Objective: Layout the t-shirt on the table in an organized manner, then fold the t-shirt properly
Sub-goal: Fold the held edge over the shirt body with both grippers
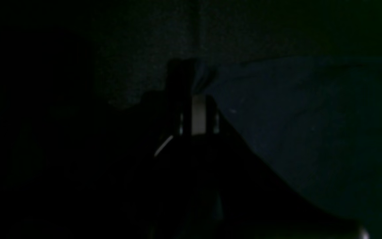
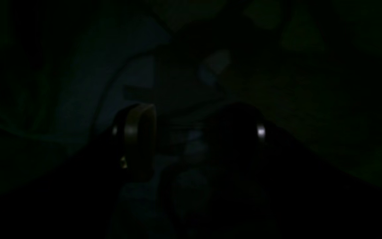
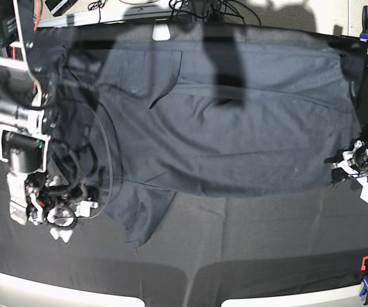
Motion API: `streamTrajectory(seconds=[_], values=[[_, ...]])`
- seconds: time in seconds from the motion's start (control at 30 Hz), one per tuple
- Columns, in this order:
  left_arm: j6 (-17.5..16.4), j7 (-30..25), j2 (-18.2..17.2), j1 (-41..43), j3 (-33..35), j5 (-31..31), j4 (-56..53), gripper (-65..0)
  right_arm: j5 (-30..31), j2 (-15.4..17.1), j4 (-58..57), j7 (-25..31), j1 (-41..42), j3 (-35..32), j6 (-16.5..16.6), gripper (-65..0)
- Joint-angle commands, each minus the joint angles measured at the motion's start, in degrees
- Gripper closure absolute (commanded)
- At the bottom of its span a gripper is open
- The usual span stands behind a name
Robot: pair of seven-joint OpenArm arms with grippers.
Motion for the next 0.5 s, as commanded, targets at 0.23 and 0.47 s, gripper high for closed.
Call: streamTrajectory(seconds=[0.23,0.47], values=[[-0.04,-1.01,-0.94,-1.07,-0.20,-0.26,0.63,0.0,-0.42,3.15,0.57,0.17,3.30,0.15,0.59,-35.2],[-0.02,-1.40,-0.90,-1.09,-0.20,-0.28,0.63,0.0,4.02,4.55,0.57,-1.66,2.36,-0.26,3.23,-35.2]])
